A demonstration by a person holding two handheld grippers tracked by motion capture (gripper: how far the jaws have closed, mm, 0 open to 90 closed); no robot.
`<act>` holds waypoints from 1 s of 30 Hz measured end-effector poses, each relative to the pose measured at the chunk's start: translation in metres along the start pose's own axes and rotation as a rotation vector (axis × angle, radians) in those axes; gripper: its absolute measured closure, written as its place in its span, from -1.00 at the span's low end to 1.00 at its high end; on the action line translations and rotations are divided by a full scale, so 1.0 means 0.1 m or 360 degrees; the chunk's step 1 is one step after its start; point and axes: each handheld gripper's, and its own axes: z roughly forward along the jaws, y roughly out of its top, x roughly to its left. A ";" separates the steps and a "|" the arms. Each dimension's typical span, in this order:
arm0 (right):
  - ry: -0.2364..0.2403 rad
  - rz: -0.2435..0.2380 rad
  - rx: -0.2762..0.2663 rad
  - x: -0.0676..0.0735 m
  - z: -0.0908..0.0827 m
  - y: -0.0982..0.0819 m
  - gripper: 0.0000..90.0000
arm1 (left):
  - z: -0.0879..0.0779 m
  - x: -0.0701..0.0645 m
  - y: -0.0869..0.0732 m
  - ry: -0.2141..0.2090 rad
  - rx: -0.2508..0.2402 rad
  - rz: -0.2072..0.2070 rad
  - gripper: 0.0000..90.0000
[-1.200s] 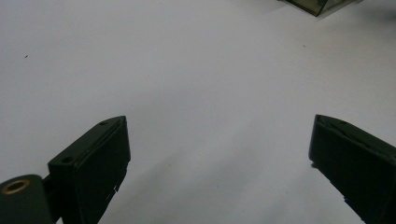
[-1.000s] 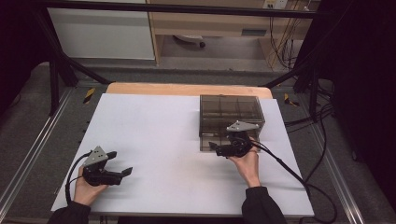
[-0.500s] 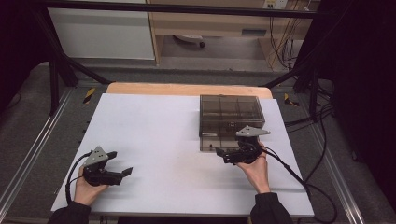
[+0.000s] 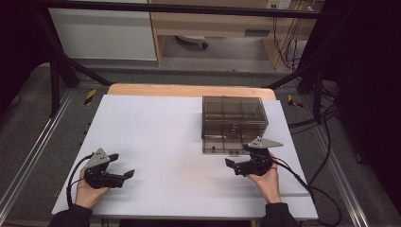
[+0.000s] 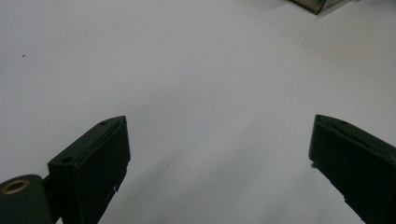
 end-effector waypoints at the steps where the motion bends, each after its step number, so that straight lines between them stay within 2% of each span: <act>1: 0.0000 0.0003 -0.0002 -0.01 -0.02 -0.05 -0.98 | 0.00 0.00 0.00 0.0000 0.0001 -0.0001 -0.89; 15: 0.0002 0.0064 -0.0019 -0.14 -0.22 -0.33 -0.98 | 0.00 -0.01 0.00 -0.0002 0.0004 0.0005 -0.89; 23: 0.0002 0.0058 -0.0009 -0.21 -0.29 -0.44 -0.98 | 0.00 -0.01 0.00 -0.0003 0.0002 0.0008 -0.89; 30: -0.0016 0.0088 0.0019 -0.28 -0.31 -0.52 -0.99 | 0.00 -0.01 0.00 -0.0006 0.0007 0.0012 -0.89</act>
